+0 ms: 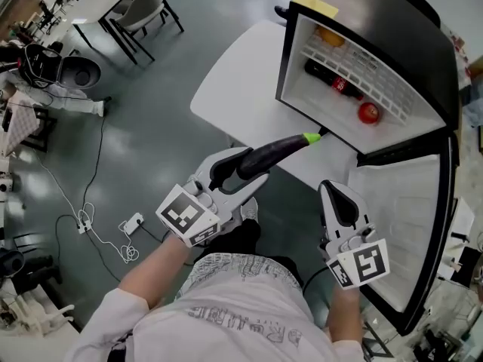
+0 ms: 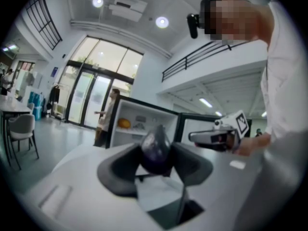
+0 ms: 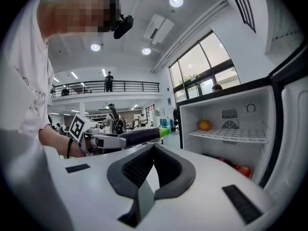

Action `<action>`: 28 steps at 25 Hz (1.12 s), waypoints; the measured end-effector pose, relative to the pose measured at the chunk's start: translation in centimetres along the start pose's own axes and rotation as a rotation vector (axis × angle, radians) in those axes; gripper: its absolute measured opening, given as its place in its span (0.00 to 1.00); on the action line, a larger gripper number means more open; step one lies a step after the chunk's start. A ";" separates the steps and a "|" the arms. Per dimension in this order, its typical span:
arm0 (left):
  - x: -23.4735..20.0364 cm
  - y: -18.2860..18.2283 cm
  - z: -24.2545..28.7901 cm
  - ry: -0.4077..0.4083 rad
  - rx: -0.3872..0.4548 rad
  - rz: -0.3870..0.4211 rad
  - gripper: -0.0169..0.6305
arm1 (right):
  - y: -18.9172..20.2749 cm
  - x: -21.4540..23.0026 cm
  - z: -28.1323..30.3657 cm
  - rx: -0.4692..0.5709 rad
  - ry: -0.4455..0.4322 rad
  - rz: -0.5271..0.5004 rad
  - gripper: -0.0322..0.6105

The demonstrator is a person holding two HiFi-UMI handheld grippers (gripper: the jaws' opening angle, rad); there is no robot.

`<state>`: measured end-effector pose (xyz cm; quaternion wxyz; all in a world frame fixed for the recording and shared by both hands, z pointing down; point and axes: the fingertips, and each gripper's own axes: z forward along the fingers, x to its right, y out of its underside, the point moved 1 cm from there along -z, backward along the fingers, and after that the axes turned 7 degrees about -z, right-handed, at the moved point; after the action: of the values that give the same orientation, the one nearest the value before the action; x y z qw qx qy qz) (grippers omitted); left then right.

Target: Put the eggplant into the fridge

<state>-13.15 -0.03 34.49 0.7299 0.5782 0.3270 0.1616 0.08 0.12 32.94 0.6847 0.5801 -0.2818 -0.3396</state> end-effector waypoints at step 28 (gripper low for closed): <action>-5.9 -4.9 10.0 0.098 -0.025 0.103 0.36 | -2.9 7.6 5.1 0.062 0.123 0.006 0.05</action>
<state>-11.49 -12.42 32.69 0.7108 0.5765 0.3302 0.2309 0.36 -9.21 30.90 0.6834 0.6200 -0.2515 -0.2921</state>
